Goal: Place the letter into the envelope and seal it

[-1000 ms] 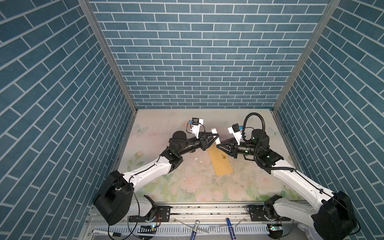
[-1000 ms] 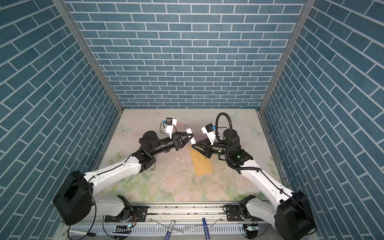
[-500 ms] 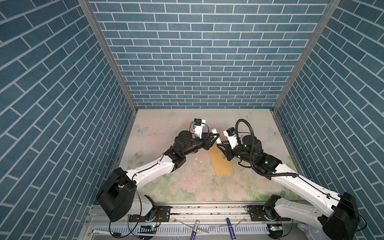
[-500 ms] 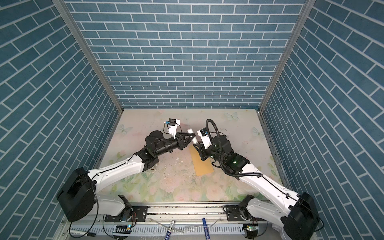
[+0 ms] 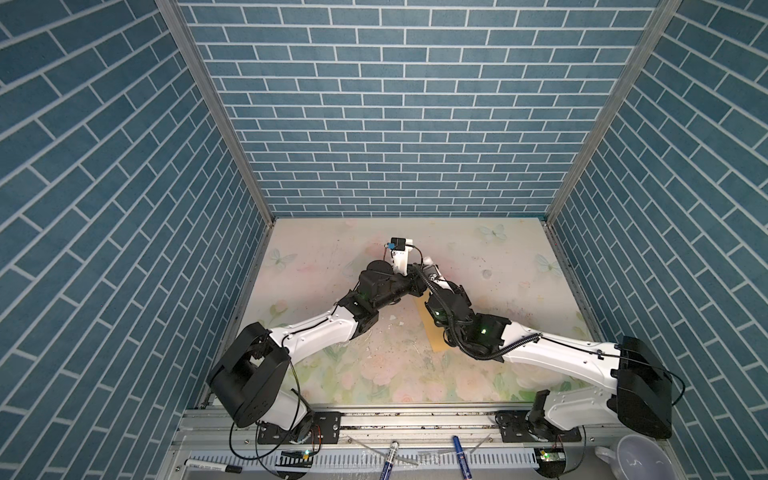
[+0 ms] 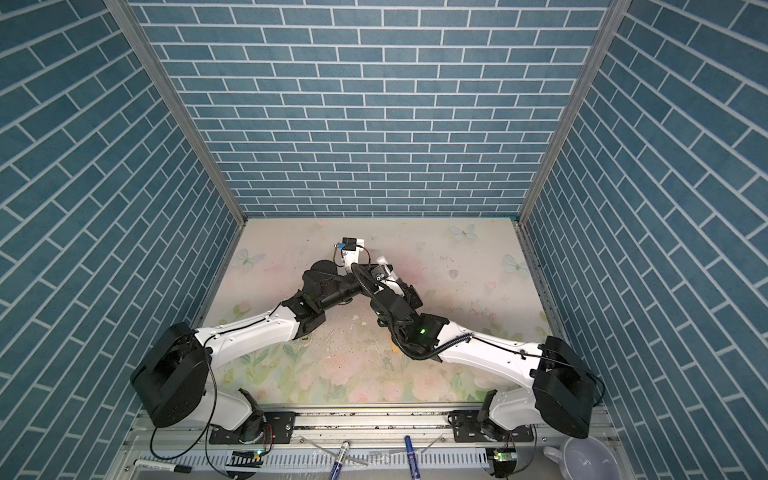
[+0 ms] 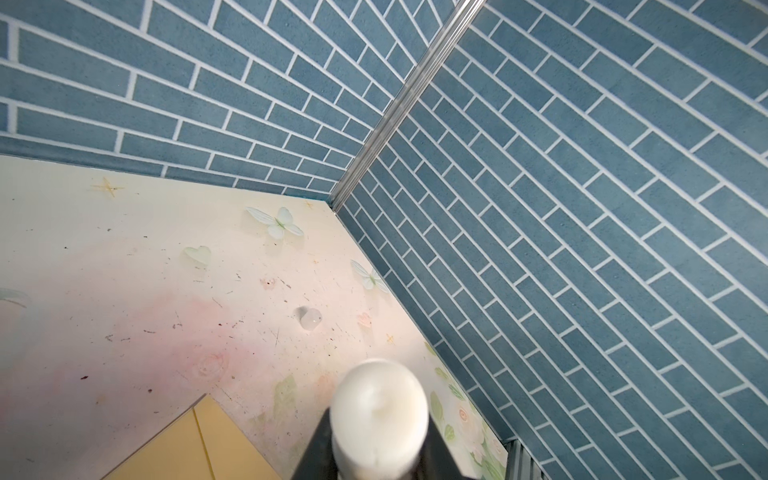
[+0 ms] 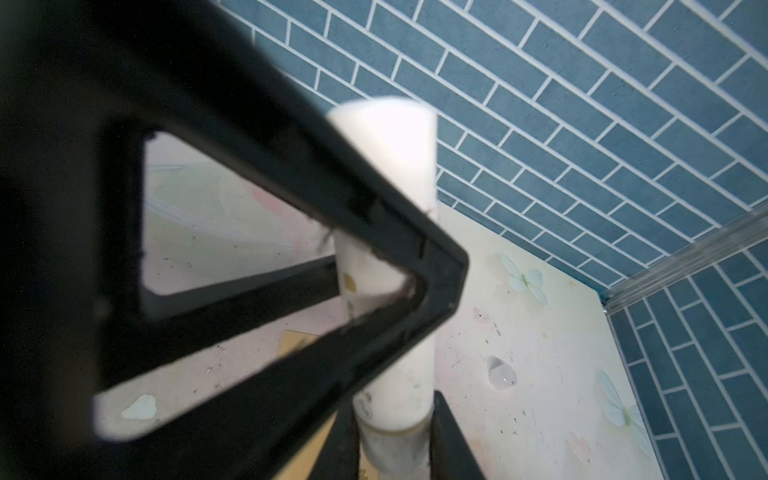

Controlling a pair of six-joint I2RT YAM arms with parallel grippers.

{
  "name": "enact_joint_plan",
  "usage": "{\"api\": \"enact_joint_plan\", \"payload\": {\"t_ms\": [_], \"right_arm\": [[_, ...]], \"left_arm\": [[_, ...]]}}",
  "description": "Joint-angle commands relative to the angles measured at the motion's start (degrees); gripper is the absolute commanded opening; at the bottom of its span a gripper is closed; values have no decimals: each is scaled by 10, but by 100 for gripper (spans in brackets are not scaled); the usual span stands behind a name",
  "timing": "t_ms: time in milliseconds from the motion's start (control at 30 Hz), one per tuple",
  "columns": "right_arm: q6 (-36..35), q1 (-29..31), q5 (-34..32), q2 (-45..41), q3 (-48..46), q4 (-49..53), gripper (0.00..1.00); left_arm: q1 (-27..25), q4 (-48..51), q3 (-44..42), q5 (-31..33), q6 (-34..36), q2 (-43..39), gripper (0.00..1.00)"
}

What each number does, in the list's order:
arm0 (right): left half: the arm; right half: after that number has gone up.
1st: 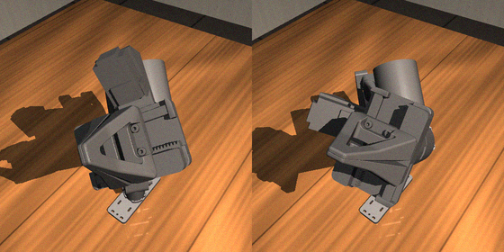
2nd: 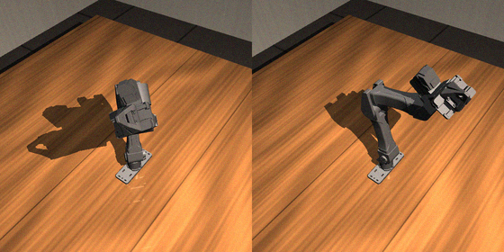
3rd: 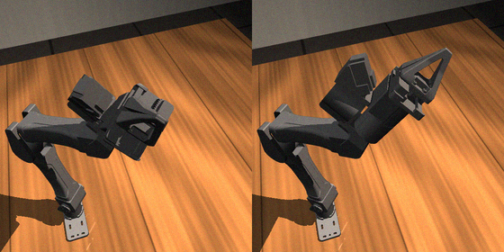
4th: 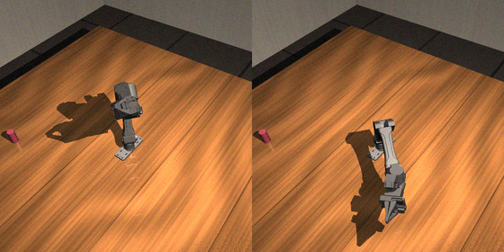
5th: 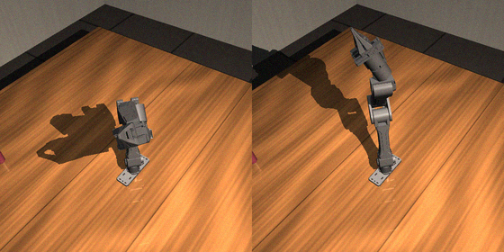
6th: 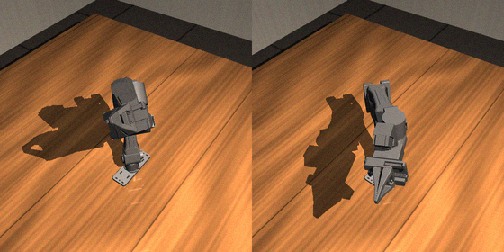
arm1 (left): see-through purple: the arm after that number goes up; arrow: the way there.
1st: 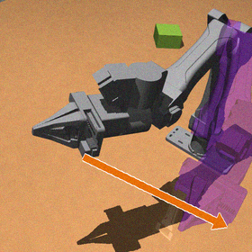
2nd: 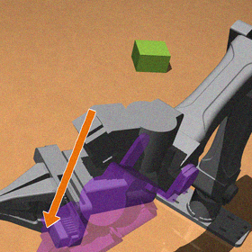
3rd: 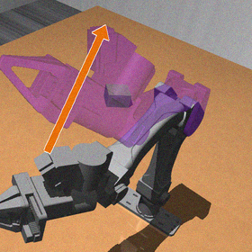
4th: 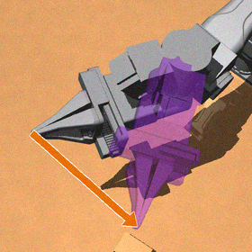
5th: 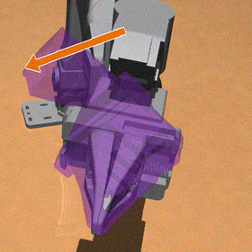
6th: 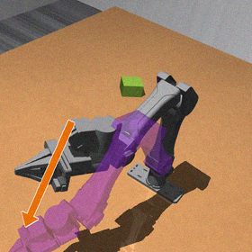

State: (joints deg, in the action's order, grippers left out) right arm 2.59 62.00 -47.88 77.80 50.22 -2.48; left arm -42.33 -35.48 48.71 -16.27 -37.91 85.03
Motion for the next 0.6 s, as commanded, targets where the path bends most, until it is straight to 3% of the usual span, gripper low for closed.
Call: {"api": "enact_joint_plan", "payload": {"t_ms": [0,233,567], "right_arm": [[1,-10,-44,-19,22,-51,0],[6,-12,77,-48,8,-52,0],[45,-60,263,-131,-59,-88,0]], "left_arm": [[-14,-3,6,-34,1,-9,0],[-14,-11,2,-45,9,-14,0],[-12,-43,-23,-54,35,-50,40]]}}
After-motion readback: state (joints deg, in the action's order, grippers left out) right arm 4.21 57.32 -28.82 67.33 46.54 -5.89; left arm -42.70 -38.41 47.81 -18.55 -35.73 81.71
